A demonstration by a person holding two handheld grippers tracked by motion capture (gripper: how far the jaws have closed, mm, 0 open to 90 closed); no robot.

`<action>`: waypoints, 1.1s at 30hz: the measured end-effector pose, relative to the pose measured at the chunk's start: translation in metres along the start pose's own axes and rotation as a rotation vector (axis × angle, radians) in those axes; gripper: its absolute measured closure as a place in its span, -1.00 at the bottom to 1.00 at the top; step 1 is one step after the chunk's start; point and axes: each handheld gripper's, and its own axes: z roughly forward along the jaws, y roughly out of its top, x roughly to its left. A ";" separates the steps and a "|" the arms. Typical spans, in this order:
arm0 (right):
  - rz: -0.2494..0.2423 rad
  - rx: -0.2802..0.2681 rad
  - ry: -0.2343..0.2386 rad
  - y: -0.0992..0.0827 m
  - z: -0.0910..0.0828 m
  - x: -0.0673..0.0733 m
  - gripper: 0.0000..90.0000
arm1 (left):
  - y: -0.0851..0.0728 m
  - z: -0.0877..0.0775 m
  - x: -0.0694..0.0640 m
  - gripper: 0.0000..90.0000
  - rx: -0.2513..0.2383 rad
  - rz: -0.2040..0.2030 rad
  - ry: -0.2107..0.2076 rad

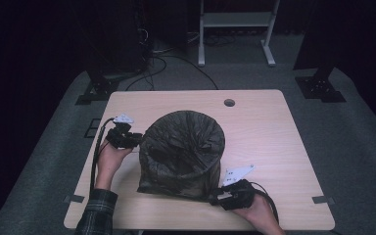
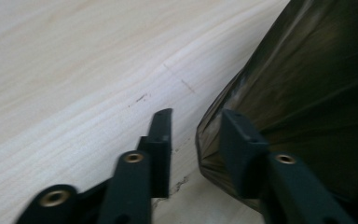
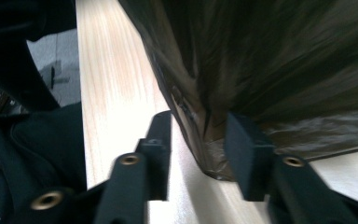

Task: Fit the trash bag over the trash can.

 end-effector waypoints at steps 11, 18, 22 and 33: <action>0.055 -0.120 -0.034 0.003 -0.038 -0.010 -0.61 | 0.002 -0.034 -0.006 -0.65 -0.073 0.027 -0.012; 0.044 -0.160 -0.057 0.006 -0.054 -0.013 -0.68 | -0.010 -0.051 -0.013 -1.00 -0.069 0.070 -0.028; 0.056 -0.181 -0.058 0.009 -0.062 -0.015 -0.70 | -0.023 -0.061 -0.017 -1.00 -0.065 0.102 -0.050; 0.009 -0.204 -0.095 0.030 -0.083 -0.016 -0.86 | -0.068 -0.068 -0.039 -1.00 -0.017 0.163 -0.097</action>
